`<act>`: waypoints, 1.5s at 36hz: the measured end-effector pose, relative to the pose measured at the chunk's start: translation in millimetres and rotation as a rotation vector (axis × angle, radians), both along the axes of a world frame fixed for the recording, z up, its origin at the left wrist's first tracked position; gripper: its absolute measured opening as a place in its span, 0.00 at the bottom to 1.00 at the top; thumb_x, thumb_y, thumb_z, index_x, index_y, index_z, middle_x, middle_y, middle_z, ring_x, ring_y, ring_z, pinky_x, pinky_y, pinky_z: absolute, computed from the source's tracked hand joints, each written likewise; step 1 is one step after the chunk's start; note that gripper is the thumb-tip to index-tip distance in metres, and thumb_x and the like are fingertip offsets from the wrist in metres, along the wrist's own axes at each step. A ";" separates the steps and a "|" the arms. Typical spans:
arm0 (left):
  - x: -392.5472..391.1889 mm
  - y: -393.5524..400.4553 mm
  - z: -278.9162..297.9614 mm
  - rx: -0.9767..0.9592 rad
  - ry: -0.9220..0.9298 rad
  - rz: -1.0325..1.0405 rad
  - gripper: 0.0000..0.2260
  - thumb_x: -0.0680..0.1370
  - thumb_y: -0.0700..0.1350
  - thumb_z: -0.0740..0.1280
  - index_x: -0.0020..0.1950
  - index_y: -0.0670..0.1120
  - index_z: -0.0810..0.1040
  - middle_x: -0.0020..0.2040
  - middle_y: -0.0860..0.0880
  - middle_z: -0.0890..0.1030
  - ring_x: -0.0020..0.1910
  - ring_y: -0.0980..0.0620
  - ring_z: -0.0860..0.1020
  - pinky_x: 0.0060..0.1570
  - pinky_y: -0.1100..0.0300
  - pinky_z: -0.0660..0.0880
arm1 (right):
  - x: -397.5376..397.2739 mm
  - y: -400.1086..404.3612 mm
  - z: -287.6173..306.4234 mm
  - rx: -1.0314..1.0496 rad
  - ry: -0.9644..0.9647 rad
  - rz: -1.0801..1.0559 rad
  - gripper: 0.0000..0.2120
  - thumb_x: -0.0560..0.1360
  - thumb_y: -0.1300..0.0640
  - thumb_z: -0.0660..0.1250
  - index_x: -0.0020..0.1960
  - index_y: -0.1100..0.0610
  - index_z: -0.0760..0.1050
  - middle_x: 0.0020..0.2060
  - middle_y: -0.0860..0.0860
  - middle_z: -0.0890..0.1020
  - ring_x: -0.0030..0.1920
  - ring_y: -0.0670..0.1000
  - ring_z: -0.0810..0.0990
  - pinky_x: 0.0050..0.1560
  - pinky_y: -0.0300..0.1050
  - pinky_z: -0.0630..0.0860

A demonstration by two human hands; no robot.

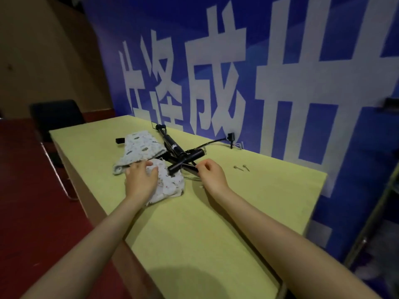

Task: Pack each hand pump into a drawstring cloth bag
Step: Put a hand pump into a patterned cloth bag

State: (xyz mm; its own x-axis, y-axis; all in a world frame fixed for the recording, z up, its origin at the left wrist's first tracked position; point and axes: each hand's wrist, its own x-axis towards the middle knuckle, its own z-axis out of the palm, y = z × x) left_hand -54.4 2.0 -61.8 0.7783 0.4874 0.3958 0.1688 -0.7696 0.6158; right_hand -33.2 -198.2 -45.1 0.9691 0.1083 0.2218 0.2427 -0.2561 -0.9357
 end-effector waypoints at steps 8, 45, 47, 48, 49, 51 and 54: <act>41.5 56.8 10.7 0.139 -0.046 0.020 0.17 0.78 0.50 0.63 0.65 0.46 0.75 0.65 0.42 0.74 0.68 0.42 0.64 0.63 0.47 0.66 | 22.8 30.3 -11.7 -0.345 -0.261 -0.269 0.08 0.78 0.51 0.59 0.48 0.52 0.75 0.43 0.47 0.79 0.40 0.49 0.76 0.35 0.44 0.67; -10.8 -99.1 58.8 -0.707 -0.113 -0.599 0.13 0.83 0.53 0.57 0.58 0.51 0.79 0.51 0.50 0.84 0.50 0.54 0.82 0.43 0.65 0.76 | -13.6 -5.9 42.8 0.447 -0.012 0.133 0.11 0.79 0.49 0.62 0.43 0.53 0.78 0.34 0.46 0.80 0.34 0.43 0.80 0.33 0.35 0.73; -11.6 -103.0 42.8 -0.771 -0.157 -0.581 0.10 0.83 0.49 0.58 0.55 0.53 0.80 0.49 0.50 0.84 0.49 0.54 0.83 0.44 0.63 0.78 | -8.6 -6.8 36.6 0.438 -0.017 0.121 0.08 0.78 0.52 0.66 0.43 0.54 0.80 0.37 0.48 0.84 0.39 0.44 0.83 0.37 0.36 0.77; -11.0 -102.5 36.5 -0.807 -0.173 -0.565 0.10 0.82 0.48 0.59 0.55 0.52 0.80 0.49 0.50 0.84 0.49 0.53 0.83 0.44 0.62 0.78 | -5.3 -7.1 33.1 0.420 -0.015 0.112 0.08 0.78 0.54 0.67 0.42 0.55 0.81 0.39 0.50 0.84 0.41 0.46 0.84 0.39 0.37 0.78; -9.4 -100.1 31.6 -0.819 -0.180 -0.555 0.10 0.82 0.47 0.59 0.54 0.50 0.80 0.48 0.49 0.85 0.49 0.52 0.83 0.46 0.60 0.79 | -2.3 -7.2 30.3 0.398 -0.011 0.109 0.07 0.77 0.56 0.67 0.42 0.55 0.81 0.39 0.50 0.85 0.42 0.48 0.83 0.41 0.39 0.79; -7.0 -95.4 29.7 -0.845 -0.231 -0.561 0.09 0.82 0.44 0.59 0.51 0.48 0.80 0.46 0.48 0.85 0.48 0.49 0.83 0.47 0.56 0.79 | 3.9 -6.3 29.0 0.365 -0.008 0.125 0.08 0.77 0.57 0.67 0.41 0.56 0.81 0.39 0.51 0.85 0.42 0.50 0.83 0.44 0.41 0.79; -7.8 -90.0 33.2 -0.900 -0.297 -0.553 0.08 0.81 0.41 0.57 0.47 0.46 0.76 0.43 0.46 0.82 0.44 0.49 0.82 0.40 0.56 0.78 | 8.1 -4.9 29.0 0.317 -0.021 0.151 0.08 0.77 0.58 0.67 0.41 0.57 0.80 0.38 0.51 0.84 0.42 0.50 0.82 0.44 0.41 0.78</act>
